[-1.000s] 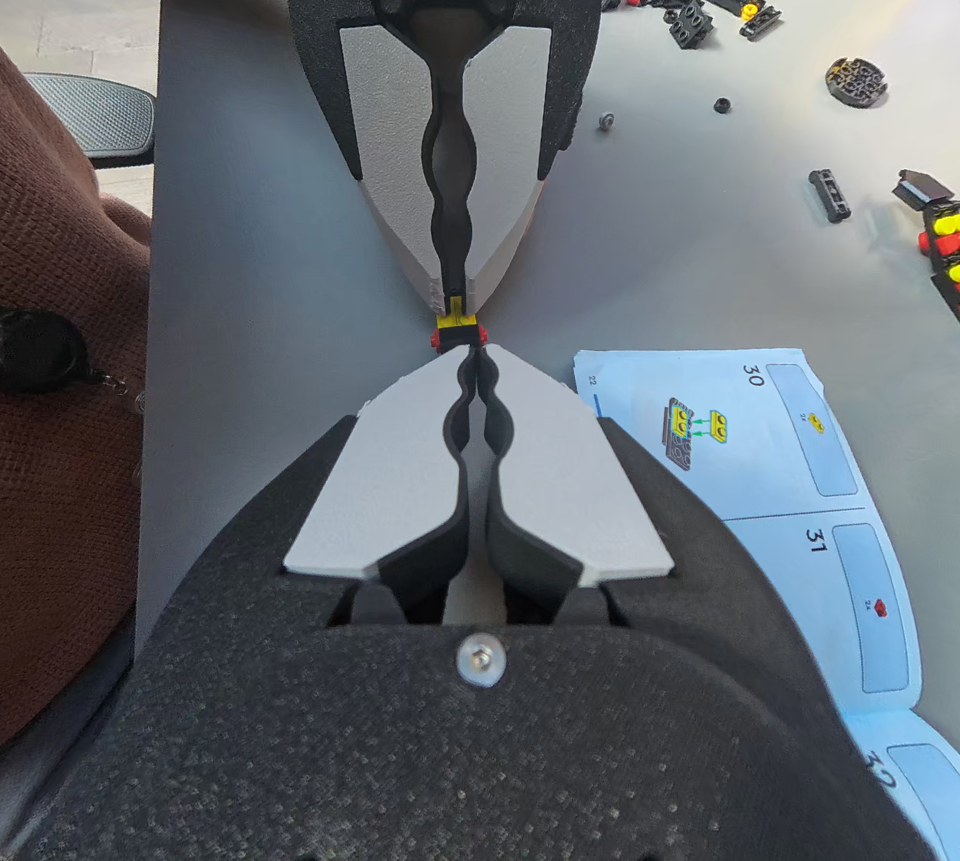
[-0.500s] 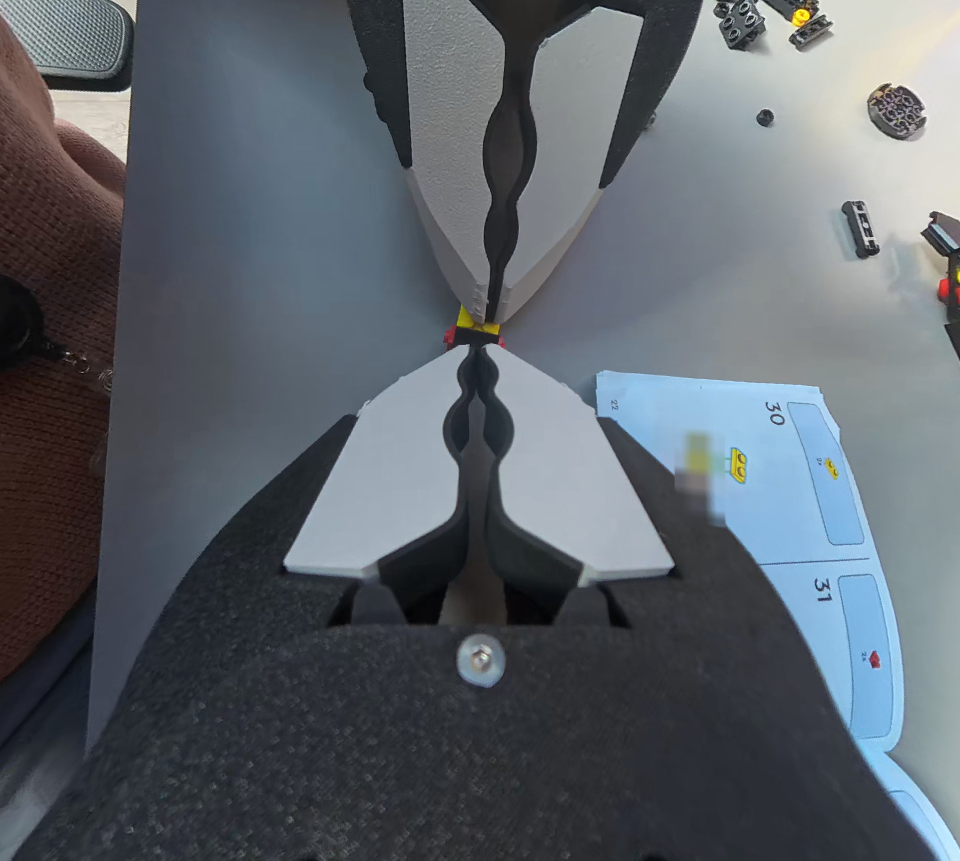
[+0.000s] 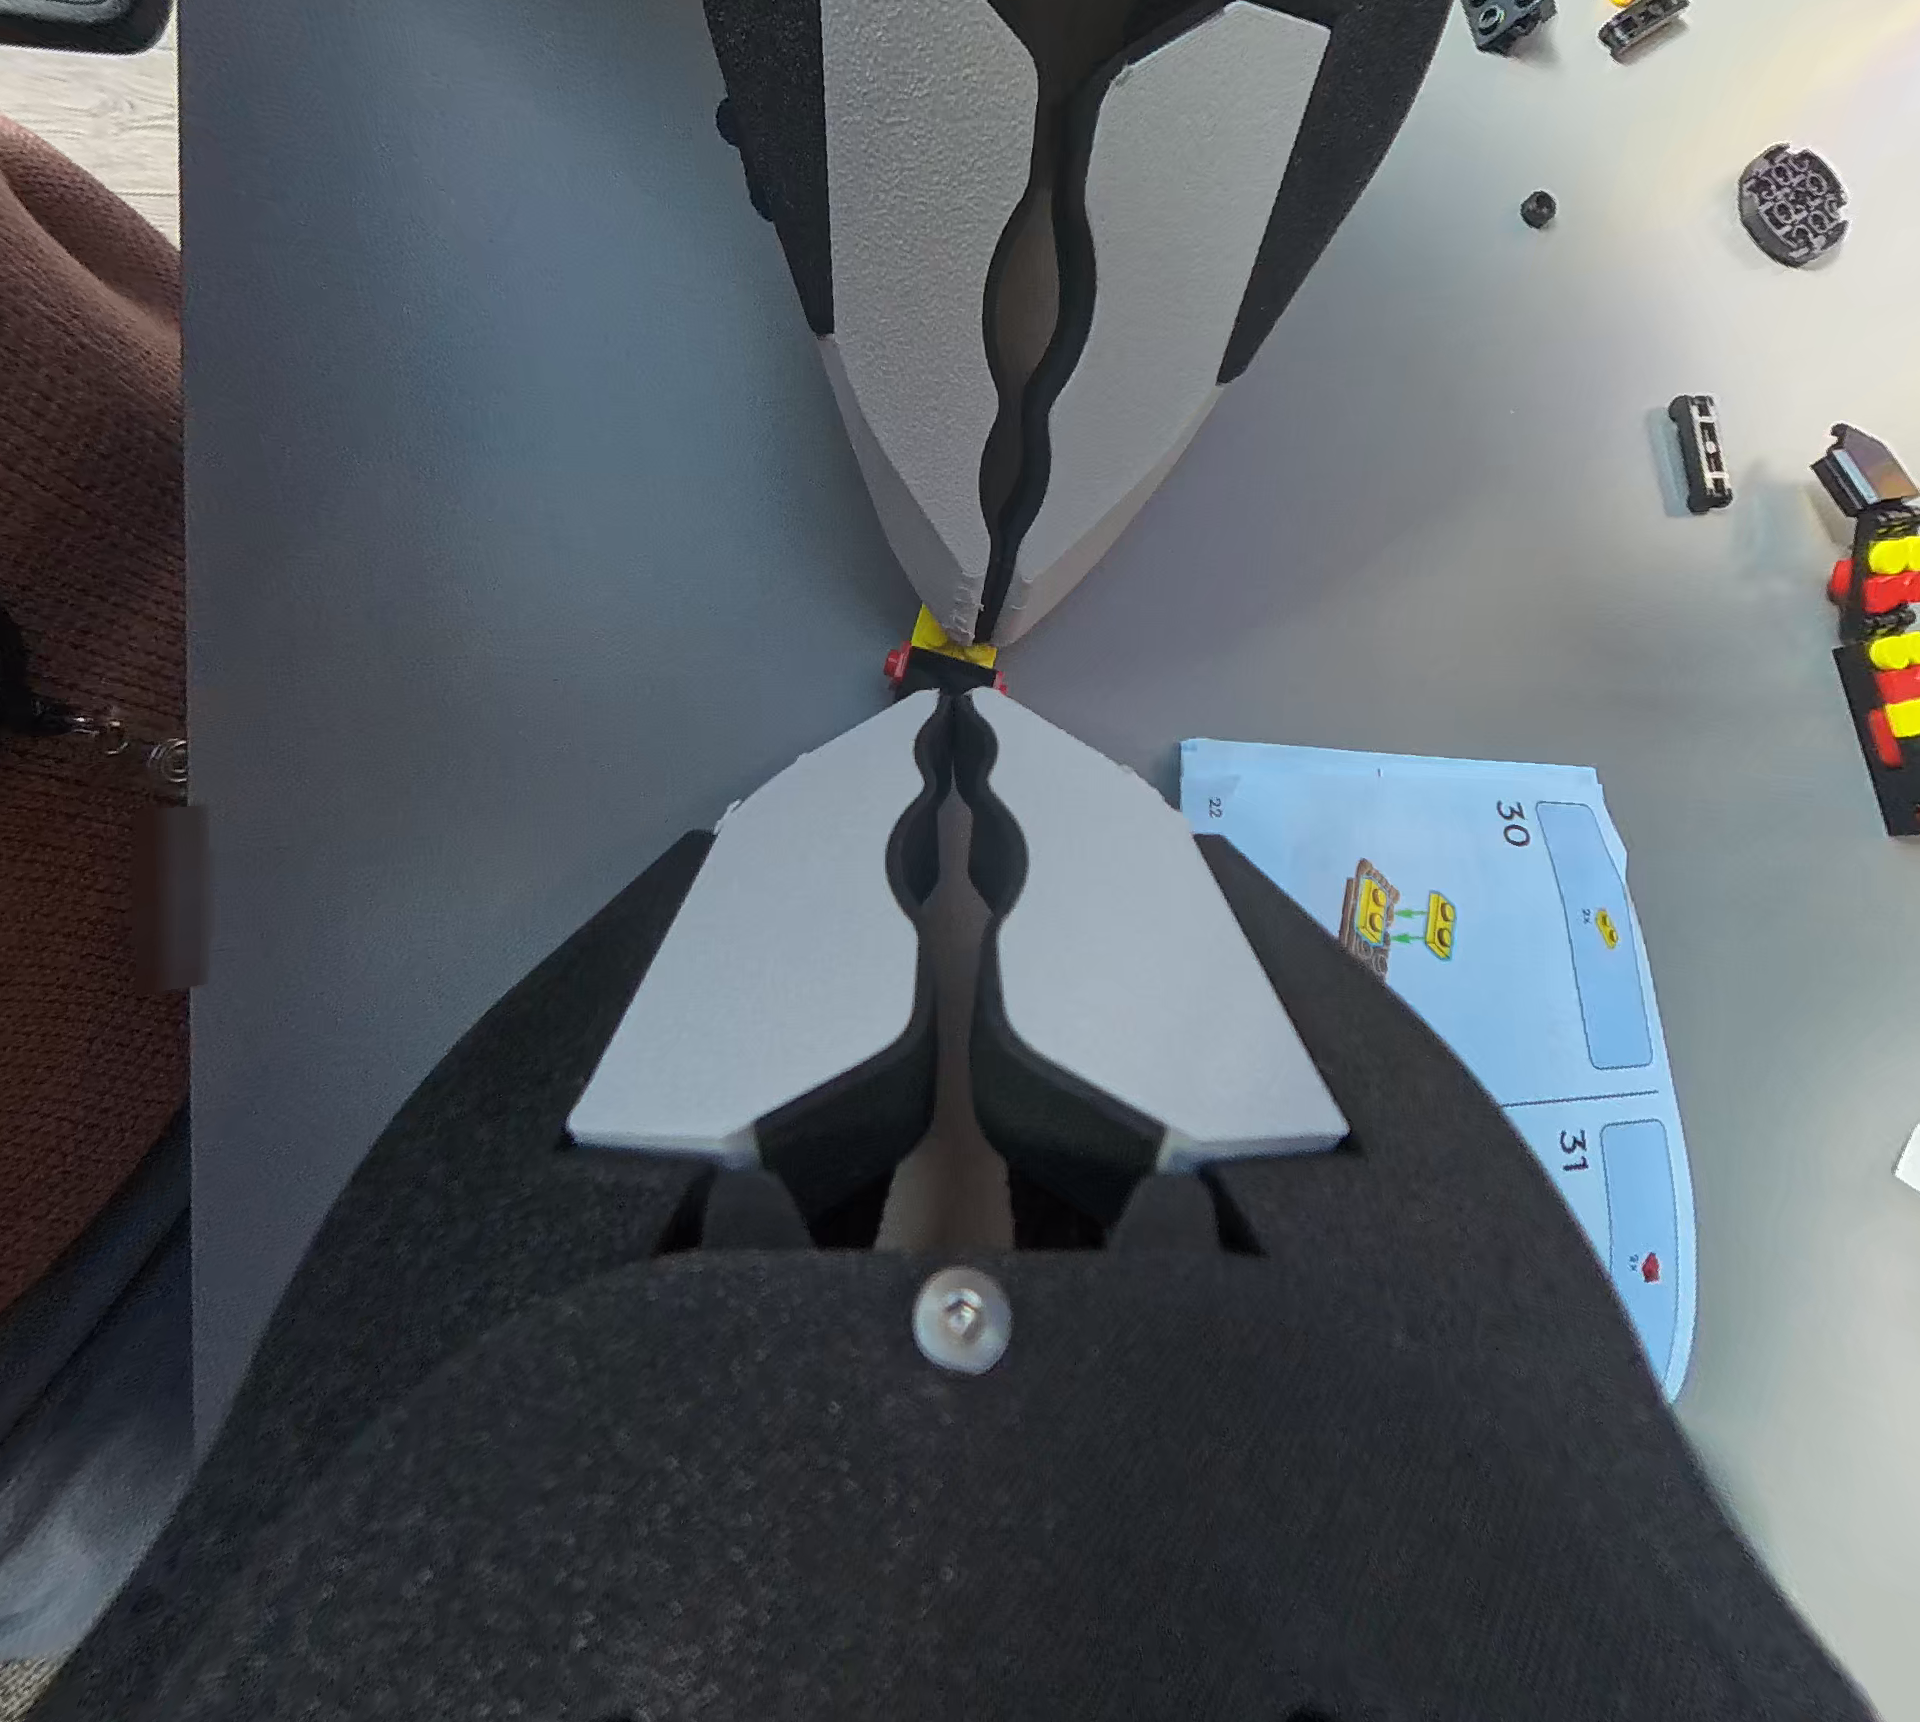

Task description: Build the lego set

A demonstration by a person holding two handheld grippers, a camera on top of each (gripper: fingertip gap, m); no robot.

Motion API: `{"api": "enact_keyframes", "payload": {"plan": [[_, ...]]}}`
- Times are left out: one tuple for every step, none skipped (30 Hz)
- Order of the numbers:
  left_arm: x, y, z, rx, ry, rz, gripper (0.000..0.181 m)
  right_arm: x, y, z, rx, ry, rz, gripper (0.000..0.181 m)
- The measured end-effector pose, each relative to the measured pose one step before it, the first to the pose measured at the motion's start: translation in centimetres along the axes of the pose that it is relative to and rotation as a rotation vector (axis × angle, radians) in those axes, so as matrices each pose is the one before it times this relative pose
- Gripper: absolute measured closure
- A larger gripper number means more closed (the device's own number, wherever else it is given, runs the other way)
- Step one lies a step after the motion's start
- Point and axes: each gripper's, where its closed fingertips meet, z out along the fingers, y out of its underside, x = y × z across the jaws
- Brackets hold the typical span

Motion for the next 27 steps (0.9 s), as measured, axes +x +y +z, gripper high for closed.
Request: {"api": "enact_keyframes", "payload": {"plan": [[-0.005,0.003,-0.007,0.0003,-0.0012,0.0007,0.181,0.166,-0.191,0.026,0.0108,0.0127,0.0007,0.181],[-0.005,0.002,0.009,0.0004,-0.0005,-0.0002,0.181,0.116,-0.216,0.068,0.0102,0.0055,0.0032,0.181],[0.006,-0.002,0.004,-0.0003,-0.0002,-0.0005,0.181,0.005,-0.071,0.080,-0.0016,-0.0052,0.0080,0.181],[-0.001,0.003,-0.001,-0.0004,-0.0009,0.0005,0.181,-0.012,-0.004,0.021,-0.0028,-0.0069,0.0069,0.181],[0.008,-0.002,0.000,0.0001,-0.0019,0.0005,0.181,-0.056,0.025,0.064,-0.0002,-0.0079,0.0034,0.181],[0.003,-0.002,0.000,-0.0001,-0.0029,0.0014,0.181,-0.171,0.048,0.061,0.0025,-0.0120,-0.0012,0.181],[0.002,0.005,0.007,0.0000,-0.0026,0.0020,0.181,-0.014,-0.045,0.001,0.0052,-0.0023,0.0060,0.181],[0.002,-0.004,0.000,0.0004,-0.0011,0.0008,0.181,0.010,-0.032,0.010,0.0016,0.0012,0.0017,0.181],[-0.003,0.004,-0.005,0.0001,0.0002,0.0001,0.181,0.026,-0.035,0.022,0.0038,0.0064,-0.0041,0.181],[-0.002,-0.013,-0.001,0.0001,0.0008,0.0005,0.181,0.029,-0.053,0.021,0.0076,0.0077,-0.0011,0.181],[0.005,0.005,-0.008,0.0001,0.0002,0.0020,0.181,0.016,-0.017,-0.006,0.0082,0.0027,0.0071,0.181],[-0.003,-0.003,0.000,0.0002,-0.0012,0.0034,0.181,0.085,-0.028,-0.059,0.0123,0.0039,0.0108,0.181],[0.009,0.002,0.005,0.0004,-0.0021,0.0032,0.181,0.225,-0.087,-0.178,0.0183,0.0122,0.0104,0.181],[0.000,0.000,-0.005,0.0004,-0.0015,0.0015,0.181,0.188,-0.101,-0.252,0.0182,0.0072,0.0108,0.181],[-0.001,0.001,-0.004,0.0002,-0.0005,0.0005,0.181,0.280,-0.176,-0.319,0.0224,0.0151,0.0124,0.181],[-0.003,0.000,0.000,0.0000,-0.0001,0.0001,0.181,0.377,-0.152,-0.380,0.0194,0.0236,0.0172,0.181],[0.004,-0.004,0.006,-0.0001,-0.0001,0.0000,0.181,0.074,-0.061,-0.387,0.0144,0.0059,0.0158,0.181],[-0.001,0.000,0.000,0.0000,-0.0001,-0.0001,0.181,-0.015,0.068,-0.367,0.0084,0.0072,0.0174,0.181],[-0.004,0.004,-0.005,0.0001,0.0001,-0.0002,0.181,-0.003,0.217,-0.330,0.0006,0.0141,0.0159,0.181],[-0.002,-0.005,0.006,0.0000,-0.0005,0.0002,0.181,-0.105,0.381,-0.310,-0.0076,0.0095,0.0164,0.181],[0.001,0.001,-0.003,0.0000,-0.0012,0.0009,0.181,-0.133,0.454,-0.234,-0.0121,0.0058,0.0199,0.181],[0.003,0.004,0.006,0.0003,-0.0012,0.0005,0.181,-0.019,0.359,-0.141,-0.0064,0.0124,0.0172,0.181],[-0.001,-0.009,0.008,0.0001,-0.0015,0.0002,0.181,-0.091,0.280,-0.008,-0.0051,0.0051,0.0134,0.181],[0.000,-0.012,0.013,-0.0001,-0.0016,0.0007,0.181,-0.219,0.194,0.108,-0.0060,-0.0080,0.0097,0.181],[-0.009,-0.010,0.011,0.0001,-0.0005,0.0001,0.181,-0.158,0.046,0.194,-0.0043,-0.0005,-0.0005,0.181],[0.000,0.001,-0.001,0.0001,0.0007,-0.0008,0.181,-0.155,-0.050,0.216,-0.0052,0.0027,-0.0133,0.181],[0.007,-0.003,0.004,0.0000,0.0008,-0.0007,0.181,-0.173,-0.106,0.260,-0.0058,0.0009,-0.0169,0.181]]}}
